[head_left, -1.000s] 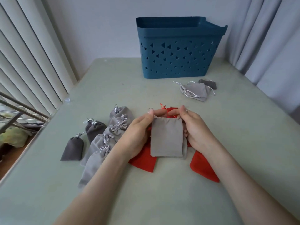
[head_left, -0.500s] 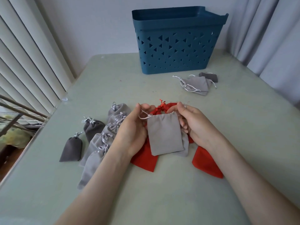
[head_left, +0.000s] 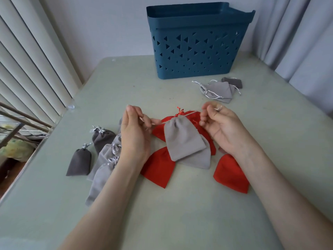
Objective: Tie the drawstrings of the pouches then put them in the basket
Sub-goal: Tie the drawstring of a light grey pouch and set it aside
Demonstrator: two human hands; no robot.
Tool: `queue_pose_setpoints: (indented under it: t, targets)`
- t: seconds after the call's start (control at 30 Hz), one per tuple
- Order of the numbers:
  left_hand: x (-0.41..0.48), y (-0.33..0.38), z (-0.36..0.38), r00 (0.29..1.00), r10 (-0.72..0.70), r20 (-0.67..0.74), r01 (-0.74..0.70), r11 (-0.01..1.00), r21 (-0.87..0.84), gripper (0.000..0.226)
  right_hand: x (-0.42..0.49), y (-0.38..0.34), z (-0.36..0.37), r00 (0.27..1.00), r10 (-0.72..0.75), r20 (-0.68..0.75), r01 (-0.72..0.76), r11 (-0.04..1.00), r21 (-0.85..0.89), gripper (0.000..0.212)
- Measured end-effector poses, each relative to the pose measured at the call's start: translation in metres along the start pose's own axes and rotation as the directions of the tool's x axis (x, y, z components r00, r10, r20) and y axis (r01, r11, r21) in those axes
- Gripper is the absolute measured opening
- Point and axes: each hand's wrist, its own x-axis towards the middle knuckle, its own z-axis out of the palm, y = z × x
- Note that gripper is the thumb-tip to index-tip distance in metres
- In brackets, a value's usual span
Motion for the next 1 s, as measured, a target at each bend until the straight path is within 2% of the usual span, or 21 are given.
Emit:
queue_pose_setpoints:
  t: [0.07, 0.17, 0.27, 0.33, 0.43, 0.5, 0.53, 0.57, 0.67, 0.73, 0.77, 0.87, 1.0]
  targets:
    - [-0.002, 0.002, 0.002, 1.000, -0.005, 0.019, 0.004, 0.999, 0.054, 0.038, -0.006, -0.005, 0.006, 0.991, -0.036, 0.125, 0.049, 0.994, -0.101, 0.019]
    - [-0.012, 0.002, 0.009, 0.979, -0.157, 0.128, 0.122, 0.962, 0.246, 0.038, -0.015, -0.011, 0.015, 0.956, -0.145, 0.256, 0.230, 0.911, -0.343, 0.020]
    - [-0.026, 0.004, 0.015, 0.872, -0.364, 0.326, 0.232, 0.896, 0.379, 0.031, -0.022, -0.013, 0.022, 0.915, -0.180, 0.361, 0.380, 0.686, -0.621, 0.023]
    - [-0.034, 0.006, 0.019, 0.791, -0.419, 0.446, 0.223, 0.876, 0.428, 0.010, -0.026, -0.011, 0.028, 0.905, -0.139, 0.402, 0.400, 0.599, -0.694, 0.022]
    - [-0.040, 0.007, 0.017, 0.724, -0.440, 0.531, 0.158, 0.855, 0.493, 0.038, -0.029, -0.009, 0.035, 0.903, -0.106, 0.417, 0.403, 0.549, -0.733, 0.020]
    - [-0.043, 0.006, 0.017, 0.700, -0.438, 0.564, 0.081, 0.833, 0.547, 0.010, -0.029, -0.010, 0.036, 0.906, -0.088, 0.413, 0.390, 0.551, -0.737, 0.017]
    - [-0.043, 0.005, 0.016, 0.702, -0.445, 0.557, 0.042, 0.806, 0.590, 0.009, -0.030, -0.010, 0.038, 0.908, -0.086, 0.410, 0.385, 0.557, -0.736, 0.016]
    - [-0.043, 0.003, 0.015, 0.713, -0.444, 0.543, 0.011, 0.781, 0.625, 0.018, -0.030, -0.010, 0.038, 0.912, -0.088, 0.400, 0.373, 0.580, -0.724, 0.015]
    - [-0.047, 0.004, 0.021, 0.749, -0.385, 0.540, -0.005, 0.810, 0.586, 0.035, -0.030, -0.010, 0.038, 0.954, -0.122, 0.274, 0.275, 0.719, -0.638, 0.017]
    - [-0.046, 0.004, 0.024, 0.785, -0.362, 0.503, 0.005, 0.815, 0.579, 0.060, -0.028, -0.010, 0.033, 0.966, -0.149, 0.212, 0.252, 0.735, -0.630, 0.019]
    - [-0.045, 0.004, 0.025, 0.808, -0.337, 0.483, 0.001, 0.821, 0.572, 0.066, -0.027, -0.009, 0.031, 0.966, -0.158, 0.204, 0.253, 0.727, -0.638, 0.020]
    - [-0.042, 0.004, 0.025, 0.855, -0.292, 0.428, -0.003, 0.823, 0.568, 0.065, -0.026, -0.008, 0.030, 0.963, -0.161, 0.214, 0.263, 0.719, -0.643, 0.024]
    - [-0.040, 0.005, 0.022, 0.878, -0.284, 0.385, 0.024, 0.830, 0.557, 0.057, -0.029, -0.009, 0.031, 0.955, -0.081, 0.286, 0.235, 0.793, -0.562, 0.019]
